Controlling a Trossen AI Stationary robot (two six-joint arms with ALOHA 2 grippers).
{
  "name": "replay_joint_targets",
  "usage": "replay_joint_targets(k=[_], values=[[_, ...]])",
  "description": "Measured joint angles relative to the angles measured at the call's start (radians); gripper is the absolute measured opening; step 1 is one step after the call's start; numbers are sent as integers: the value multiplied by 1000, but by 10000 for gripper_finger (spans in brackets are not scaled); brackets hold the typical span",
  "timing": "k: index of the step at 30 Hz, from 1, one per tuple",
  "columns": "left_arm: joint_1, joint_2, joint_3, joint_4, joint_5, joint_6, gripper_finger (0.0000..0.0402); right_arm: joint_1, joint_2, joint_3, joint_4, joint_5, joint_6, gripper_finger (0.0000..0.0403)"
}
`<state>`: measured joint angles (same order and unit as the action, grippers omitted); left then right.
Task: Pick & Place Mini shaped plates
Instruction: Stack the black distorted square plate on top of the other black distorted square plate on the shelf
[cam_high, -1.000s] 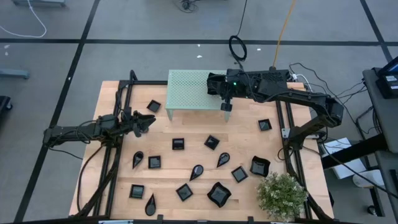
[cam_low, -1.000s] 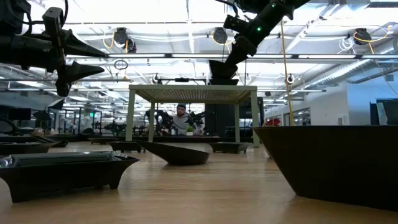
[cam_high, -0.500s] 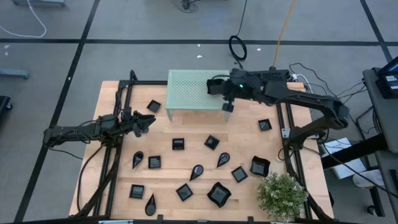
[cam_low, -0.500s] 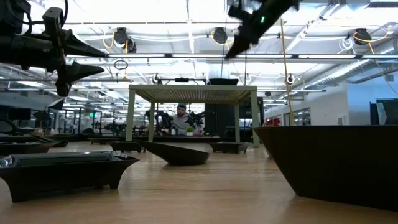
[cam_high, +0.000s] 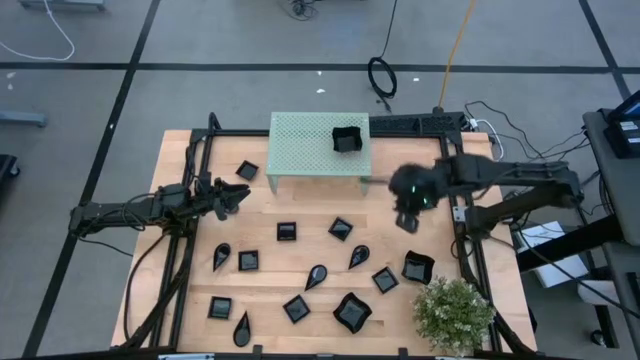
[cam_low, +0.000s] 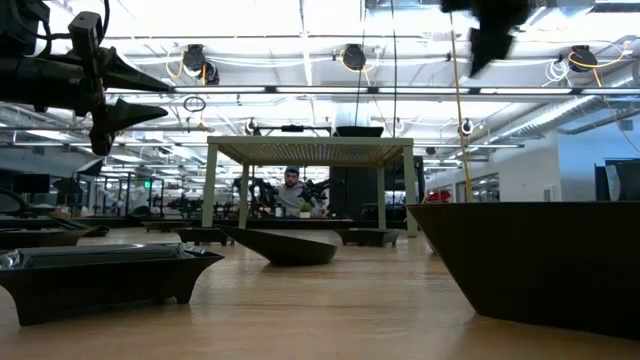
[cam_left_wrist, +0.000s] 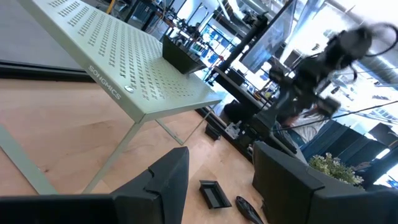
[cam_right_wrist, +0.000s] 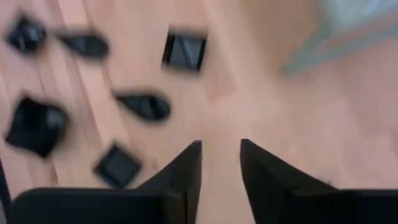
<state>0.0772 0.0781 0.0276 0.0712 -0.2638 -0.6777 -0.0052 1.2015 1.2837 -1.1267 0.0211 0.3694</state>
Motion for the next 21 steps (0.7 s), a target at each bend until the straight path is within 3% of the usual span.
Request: replay_joint_targets(k=[4,12,21], values=[[0,0,0,0,0,0,182,86,3,-104,-22,-40,14,138],[0,0,0,0,0,0,182,125,3,-426,104,-351,166,168],[0,0,0,0,0,0,182,125,3,-614,268,-388,119,154]])
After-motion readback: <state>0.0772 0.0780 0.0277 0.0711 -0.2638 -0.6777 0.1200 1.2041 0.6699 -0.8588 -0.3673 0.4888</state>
